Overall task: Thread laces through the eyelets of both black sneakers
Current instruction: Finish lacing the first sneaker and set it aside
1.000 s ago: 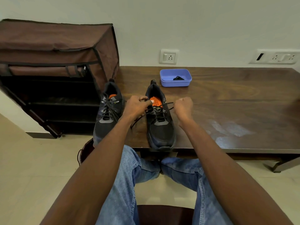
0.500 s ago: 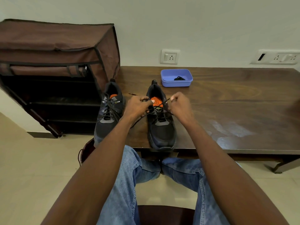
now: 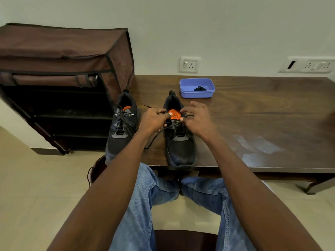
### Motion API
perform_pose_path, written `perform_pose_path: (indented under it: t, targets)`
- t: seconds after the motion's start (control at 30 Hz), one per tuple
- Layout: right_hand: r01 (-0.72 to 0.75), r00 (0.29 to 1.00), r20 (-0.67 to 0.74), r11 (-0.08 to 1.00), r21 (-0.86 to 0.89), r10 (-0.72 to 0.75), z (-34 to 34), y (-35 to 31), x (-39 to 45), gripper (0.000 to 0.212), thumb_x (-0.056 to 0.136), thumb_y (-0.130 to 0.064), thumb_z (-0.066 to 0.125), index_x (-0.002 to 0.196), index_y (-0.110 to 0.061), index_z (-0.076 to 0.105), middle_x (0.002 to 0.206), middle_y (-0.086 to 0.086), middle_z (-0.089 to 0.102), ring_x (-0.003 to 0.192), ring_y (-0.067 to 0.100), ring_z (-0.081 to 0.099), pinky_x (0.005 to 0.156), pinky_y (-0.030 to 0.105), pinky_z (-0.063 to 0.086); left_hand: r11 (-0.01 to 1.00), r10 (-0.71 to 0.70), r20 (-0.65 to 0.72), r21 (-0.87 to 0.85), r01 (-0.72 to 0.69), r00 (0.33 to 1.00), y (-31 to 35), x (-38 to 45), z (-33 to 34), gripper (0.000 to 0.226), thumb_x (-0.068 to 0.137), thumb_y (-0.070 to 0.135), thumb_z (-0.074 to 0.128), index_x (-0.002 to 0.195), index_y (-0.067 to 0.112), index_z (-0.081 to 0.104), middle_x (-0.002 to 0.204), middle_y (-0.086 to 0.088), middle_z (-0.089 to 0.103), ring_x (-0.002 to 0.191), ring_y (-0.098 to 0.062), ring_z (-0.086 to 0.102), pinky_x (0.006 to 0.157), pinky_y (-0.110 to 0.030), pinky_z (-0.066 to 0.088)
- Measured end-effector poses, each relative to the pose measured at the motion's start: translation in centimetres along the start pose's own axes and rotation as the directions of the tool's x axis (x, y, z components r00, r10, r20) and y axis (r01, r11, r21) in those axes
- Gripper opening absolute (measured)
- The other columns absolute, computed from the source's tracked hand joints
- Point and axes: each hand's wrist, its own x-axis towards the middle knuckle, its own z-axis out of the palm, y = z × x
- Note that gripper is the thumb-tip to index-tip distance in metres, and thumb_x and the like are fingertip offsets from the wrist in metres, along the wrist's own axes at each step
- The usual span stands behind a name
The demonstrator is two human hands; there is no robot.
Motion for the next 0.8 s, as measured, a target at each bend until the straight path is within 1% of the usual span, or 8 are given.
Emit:
perform_pose_path:
  t: [0.13, 0.3, 0.37, 0.5, 0.6, 0.67, 0.73, 0.8]
  targets:
    - [0.028, 0.982, 0.189, 0.998, -0.055, -0.017, 1.1, -0.7, -0.6, 0.025, 0.096, -0.02, 0.062, 0.118, -0.02, 0.072, 0.151, 0.005, 0.044, 0.137, 0.026, 0.041, 0.113, 0.046, 0.036, 1.0, -0.005, -0.006, 0.016, 0.006, 1.0, 0.3, -0.1, 0.1, 0.038, 0.094, 0.03, 0.067, 0.13, 0.016, 0.063, 0.085, 0.001, 0.07, 0.06, -0.005, 0.064, 0.041, -0.018, 0.046]
    - [-0.201, 0.975, 0.142, 0.955, 0.218, 0.173, -1.0, -1.5, -0.7, 0.023, 0.098, -0.012, 0.055, 0.084, -0.017, 0.072, 0.089, 0.004, 0.069, 0.086, 0.02, 0.065, 0.067, 0.031, 0.05, 1.0, 0.012, -0.014, 0.009, -0.012, 1.0, 0.4, -0.2, 0.1, 0.036, 0.093, 0.028, 0.068, 0.126, 0.016, 0.066, 0.084, 0.003, 0.071, 0.071, -0.011, 0.07, 0.042, -0.019, 0.046]
    - [-0.311, 0.949, 0.08, 0.864, 0.397, 0.305, -1.5, -1.1, -0.4, 0.028, 0.097, -0.007, 0.054, 0.075, -0.017, 0.067, 0.082, 0.002, 0.069, 0.074, 0.017, 0.069, 0.06, 0.028, 0.051, 1.0, 0.017, -0.018, 0.012, -0.017, 1.0, 0.4, -0.2, 0.0, 0.039, 0.092, 0.029, 0.068, 0.128, 0.014, 0.065, 0.085, 0.004, 0.071, 0.08, -0.02, 0.073, 0.044, -0.023, 0.048]
    - [-0.37, 0.771, -0.15, 0.628, 0.685, 0.618, -3.0, 0.8, 0.1, 0.025, 0.097, -0.006, 0.05, 0.076, -0.013, 0.061, 0.075, 0.003, 0.067, 0.06, 0.018, 0.066, 0.068, 0.035, 0.054, 1.0, 0.009, -0.015, 0.003, -0.009, 1.0, 0.5, -0.3, 0.1, 0.037, 0.093, 0.026, 0.068, 0.127, 0.014, 0.066, 0.083, 0.003, 0.071, 0.07, -0.013, 0.07, 0.043, -0.021, 0.046]
    - [-0.481, 0.65, -0.17, 0.574, 0.663, 0.741, -3.6, 2.3, 0.1, 0.018, 0.092, -0.005, 0.049, 0.08, -0.005, 0.062, 0.074, 0.001, 0.061, 0.071, 0.021, 0.061, 0.069, 0.036, 0.05, 1.0, 0.001, -0.022, 0.0, -0.001, 1.0, 0.4, -0.2, 0.1, 0.037, 0.092, 0.026, 0.068, 0.127, 0.014, 0.066, 0.08, 0.0, 0.072, 0.059, -0.006, 0.062, 0.043, -0.021, 0.045]
    - [-0.544, 0.699, -0.2, 0.692, 0.474, 0.686, -3.4, 2.1, -0.3, 0.017, 0.085, -0.008, 0.051, 0.094, -0.012, 0.065, 0.09, 0.001, 0.064, 0.088, 0.024, 0.061, 0.083, 0.038, 0.053, 1.0, 0.0, -0.027, -0.001, 0.0, 1.0, 0.4, -0.2, 0.1, 0.034, 0.092, 0.025, 0.068, 0.125, 0.014, 0.067, 0.08, -0.001, 0.072, 0.061, -0.007, 0.063, 0.043, -0.021, 0.045]
    - [-0.411, 0.832, -0.21, 0.825, 0.387, 0.514, -2.8, 1.4, -0.6, 0.038, 0.079, -0.01, 0.058, 0.113, -0.02, 0.069, 0.112, -0.001, 0.066, 0.106, 0.021, 0.063, 0.096, 0.035, 0.052, 1.0, 0.003, -0.034, -0.005, -0.003, 0.999, 0.4, -0.3, 0.1, 0.033, 0.092, 0.025, 0.069, 0.122, 0.014, 0.068, 0.081, -0.002, 0.072, 0.063, -0.009, 0.064, 0.043, -0.021, 0.045]
    - [-0.204, 0.951, -0.145, 0.906, 0.37, 0.273, -2.1, 0.3, -0.7, 0.031, 0.082, -0.006, 0.066, 0.111, -0.015, 0.074, 0.113, -0.003, 0.064, 0.105, 0.013, 0.059, 0.091, 0.01, 0.043, 1.0, 0.001, -0.033, 0.0, -0.001, 0.999, 0.5, -0.4, 0.1, 0.033, 0.092, 0.025, 0.068, 0.124, 0.014, 0.067, 0.082, -0.003, 0.073, 0.062, -0.009, 0.063, 0.043, -0.022, 0.045]
